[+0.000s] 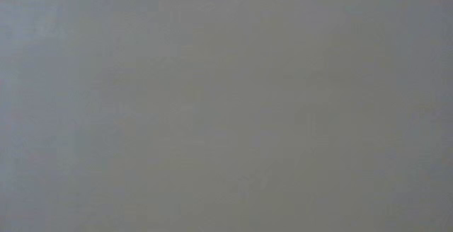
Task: Pick and place Granola Bars by type
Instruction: Put the yellow granola bar into the transparent bin
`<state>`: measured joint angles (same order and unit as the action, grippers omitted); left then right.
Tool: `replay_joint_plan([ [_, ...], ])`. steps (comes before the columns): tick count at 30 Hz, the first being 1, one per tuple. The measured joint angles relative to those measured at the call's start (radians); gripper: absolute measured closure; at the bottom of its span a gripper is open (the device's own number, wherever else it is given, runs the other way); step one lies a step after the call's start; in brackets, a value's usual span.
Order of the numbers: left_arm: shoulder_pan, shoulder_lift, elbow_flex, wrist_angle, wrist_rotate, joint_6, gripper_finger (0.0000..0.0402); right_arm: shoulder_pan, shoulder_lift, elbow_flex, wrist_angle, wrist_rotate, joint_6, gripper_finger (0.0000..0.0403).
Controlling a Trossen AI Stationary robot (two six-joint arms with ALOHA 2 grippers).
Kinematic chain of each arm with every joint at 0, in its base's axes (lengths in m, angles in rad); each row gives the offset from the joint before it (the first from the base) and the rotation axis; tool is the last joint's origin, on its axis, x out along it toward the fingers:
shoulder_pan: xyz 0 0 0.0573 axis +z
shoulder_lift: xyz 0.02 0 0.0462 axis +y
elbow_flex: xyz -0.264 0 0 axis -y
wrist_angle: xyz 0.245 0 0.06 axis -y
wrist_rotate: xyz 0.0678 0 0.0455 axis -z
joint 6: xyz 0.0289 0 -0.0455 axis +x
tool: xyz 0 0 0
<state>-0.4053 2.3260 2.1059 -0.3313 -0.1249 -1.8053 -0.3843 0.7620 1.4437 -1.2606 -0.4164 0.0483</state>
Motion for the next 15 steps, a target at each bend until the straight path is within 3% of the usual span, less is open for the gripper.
replay_joint_plan([
  [15, 0.0, 0.0, 0.0, -0.001, 0.011, 0.0, 0.0252, 0.0, 0.0, 0.0, 0.0, 0.0, -0.008, 0.0394],
])
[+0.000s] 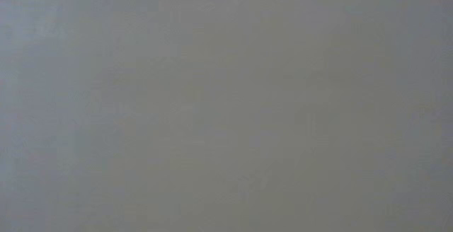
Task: Pick and place Granola Bars by type
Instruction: Put the yellow granola bar into the transparent bin
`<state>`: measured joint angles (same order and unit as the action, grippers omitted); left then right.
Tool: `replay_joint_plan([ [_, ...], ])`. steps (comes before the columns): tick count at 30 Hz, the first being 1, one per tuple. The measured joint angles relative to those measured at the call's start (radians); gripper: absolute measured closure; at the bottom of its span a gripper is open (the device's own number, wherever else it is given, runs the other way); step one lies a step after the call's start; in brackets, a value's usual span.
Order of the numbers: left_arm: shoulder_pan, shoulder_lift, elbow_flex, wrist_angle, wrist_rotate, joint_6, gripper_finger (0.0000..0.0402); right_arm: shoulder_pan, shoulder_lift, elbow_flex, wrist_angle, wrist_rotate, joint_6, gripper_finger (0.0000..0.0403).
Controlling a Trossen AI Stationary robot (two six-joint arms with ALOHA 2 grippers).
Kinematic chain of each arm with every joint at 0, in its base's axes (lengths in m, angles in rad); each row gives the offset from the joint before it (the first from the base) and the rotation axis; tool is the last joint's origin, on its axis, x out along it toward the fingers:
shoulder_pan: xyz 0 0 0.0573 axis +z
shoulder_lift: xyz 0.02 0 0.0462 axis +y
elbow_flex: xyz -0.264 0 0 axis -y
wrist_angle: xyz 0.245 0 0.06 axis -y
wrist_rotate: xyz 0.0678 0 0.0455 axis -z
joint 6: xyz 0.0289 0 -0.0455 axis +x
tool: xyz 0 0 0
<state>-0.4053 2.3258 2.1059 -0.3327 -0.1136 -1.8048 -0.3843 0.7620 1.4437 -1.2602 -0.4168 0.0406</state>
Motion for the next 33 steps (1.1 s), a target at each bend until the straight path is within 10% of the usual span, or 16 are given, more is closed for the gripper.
replay_joint_plan([
  [10, 0.003, -0.025, 0.006, 0.002, 0.003, 0.177, 0.0261, 0.0, 0.0, 0.0, 0.0, 0.0, 0.0, 0.0394],
  [25, 0.008, -0.06, 0.001, -0.017, -0.025, 0.33, 0.0401, 0.0, 0.0, 0.0, 0.0, 0.0, 0.013, 0.0394],
  [33, 0.0, -0.221, 0.001, -0.125, -0.24, 0.702, 0.0401, 0.0, 0.016, 0.0, 0.0, -0.002, 0.031, 0.0394],
])
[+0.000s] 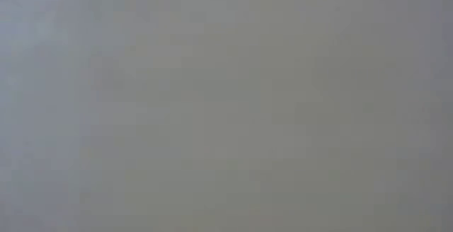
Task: Pick and place Granola Bars by type
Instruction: Put the yellow granola bar into the transparent bin
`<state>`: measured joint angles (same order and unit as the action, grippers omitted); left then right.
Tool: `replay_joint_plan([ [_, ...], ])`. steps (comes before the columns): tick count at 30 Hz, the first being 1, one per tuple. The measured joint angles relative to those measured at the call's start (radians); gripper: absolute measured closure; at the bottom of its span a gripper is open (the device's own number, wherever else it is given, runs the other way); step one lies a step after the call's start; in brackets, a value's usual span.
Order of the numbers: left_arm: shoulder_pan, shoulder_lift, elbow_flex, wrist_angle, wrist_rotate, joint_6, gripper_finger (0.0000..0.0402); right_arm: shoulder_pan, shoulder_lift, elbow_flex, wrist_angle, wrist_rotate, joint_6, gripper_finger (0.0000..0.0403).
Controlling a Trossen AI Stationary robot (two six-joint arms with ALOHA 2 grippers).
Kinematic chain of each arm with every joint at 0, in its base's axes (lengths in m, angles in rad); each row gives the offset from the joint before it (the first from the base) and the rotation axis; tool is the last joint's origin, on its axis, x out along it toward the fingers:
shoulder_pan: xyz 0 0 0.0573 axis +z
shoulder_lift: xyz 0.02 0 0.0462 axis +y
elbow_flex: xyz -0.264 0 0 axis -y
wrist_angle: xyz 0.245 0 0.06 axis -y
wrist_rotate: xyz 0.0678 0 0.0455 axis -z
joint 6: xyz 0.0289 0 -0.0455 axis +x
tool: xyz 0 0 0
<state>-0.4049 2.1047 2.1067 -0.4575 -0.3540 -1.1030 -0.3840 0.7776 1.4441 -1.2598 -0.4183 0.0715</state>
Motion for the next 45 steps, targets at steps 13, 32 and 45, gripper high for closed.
replay_joint_plan([
  [13, -0.002, -0.323, -0.087, -0.197, -0.302, 0.465, 0.0402, 0.0, 0.027, 0.0, 0.028, -0.001, -0.004, 0.0394],
  [32, 0.159, -0.916, -0.921, 0.335, -0.093, 0.72, 0.0401, 0.0, 0.131, 0.0, 0.247, -0.002, 0.067, 0.0394],
  [45, 0.29, -1.199, -1.1, 0.322, -0.019, 0.782, 0.0401, 0.0, 0.285, 0.0, 0.334, 0.002, 0.056, 0.0394],
])
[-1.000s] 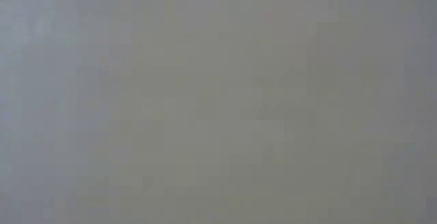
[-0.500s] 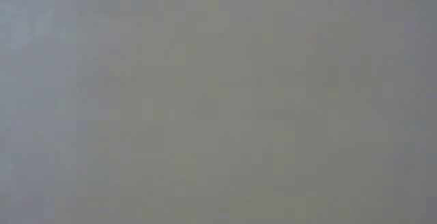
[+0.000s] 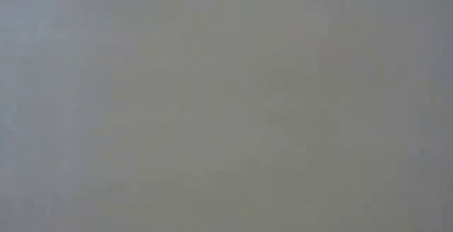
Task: Pick and place Granola Bars by type
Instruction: Put the yellow granola bar into the transparent bin
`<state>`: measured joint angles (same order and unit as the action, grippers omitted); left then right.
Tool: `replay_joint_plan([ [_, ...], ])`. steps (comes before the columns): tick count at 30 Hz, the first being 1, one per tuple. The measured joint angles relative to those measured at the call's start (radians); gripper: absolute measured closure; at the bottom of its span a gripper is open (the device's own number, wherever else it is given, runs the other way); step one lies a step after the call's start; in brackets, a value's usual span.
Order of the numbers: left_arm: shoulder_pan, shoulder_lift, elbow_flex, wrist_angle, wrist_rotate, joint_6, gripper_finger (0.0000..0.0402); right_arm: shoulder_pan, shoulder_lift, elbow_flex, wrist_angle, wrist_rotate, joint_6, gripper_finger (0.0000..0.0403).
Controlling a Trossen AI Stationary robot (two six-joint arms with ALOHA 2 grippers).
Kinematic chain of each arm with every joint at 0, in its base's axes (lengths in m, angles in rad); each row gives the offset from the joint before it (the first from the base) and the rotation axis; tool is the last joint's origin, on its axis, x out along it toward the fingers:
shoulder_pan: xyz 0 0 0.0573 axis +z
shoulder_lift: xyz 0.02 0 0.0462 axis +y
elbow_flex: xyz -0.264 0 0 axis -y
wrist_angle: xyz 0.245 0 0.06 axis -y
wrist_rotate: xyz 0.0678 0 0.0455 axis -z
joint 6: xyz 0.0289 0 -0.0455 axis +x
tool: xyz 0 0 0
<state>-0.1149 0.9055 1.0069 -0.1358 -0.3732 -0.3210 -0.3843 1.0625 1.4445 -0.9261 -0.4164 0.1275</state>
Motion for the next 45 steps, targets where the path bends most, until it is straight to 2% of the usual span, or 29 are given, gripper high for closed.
replay_joint_plan([
  [3, 0.007, -0.015, 0.0, -0.015, -0.01, 0.002, 0.0401, 0.0, 0.034, 0.0, 0.0, 0.0, -0.048, 0.0394],
  [7, 0.009, -0.017, 0.0, -0.019, -0.079, 0.042, 0.0401, 0.0, 0.078, 0.0, 0.026, 0.0, -0.081, 0.0394],
  [10, 0.009, -0.009, 0.0, -0.018, -0.098, 0.081, 0.0401, 0.0, 0.108, 0.0, 0.061, 0.0, -0.036, 0.0394],
  [13, 0.01, -0.001, 0.0, -0.02, -0.099, 0.054, 0.0401, 0.0, 0.14, 0.0, 0.092, -0.001, 0.03, 0.0394],
  [16, 0.01, 0.002, 0.0, -0.024, -0.077, 0.054, 0.0401, 0.0, 0.17, 0.0, 0.099, -0.003, 0.086, 0.0394],
  [24, 0.025, -0.011, 0.0, -0.079, -0.047, 0.076, 0.0401, 0.0, 0.268, 0.0, 0.105, -0.003, 0.103, 0.0394],
  [29, 0.049, -0.012, 0.0, -0.136, 0.032, 0.059, 0.0401, 0.0, 0.32, -0.001, 0.136, -0.002, 0.105, 0.0394],
  [32, 0.051, -0.012, 0.0, -0.144, 0.041, 0.059, 0.0401, 0.0, 0.341, -0.001, 0.156, -0.002, 0.105, 0.0394],
  [42, 0.065, -0.012, 0.0, -0.154, 0.041, 0.069, 0.0402, -0.002, 0.356, -0.001, 0.255, 0.0, 0.106, 0.0394],
  [45, 0.068, -0.012, 0.0, -0.154, 0.041, 0.07, 0.0402, -0.009, 0.347, -0.001, 0.268, 0.0, 0.176, 0.0394],
])
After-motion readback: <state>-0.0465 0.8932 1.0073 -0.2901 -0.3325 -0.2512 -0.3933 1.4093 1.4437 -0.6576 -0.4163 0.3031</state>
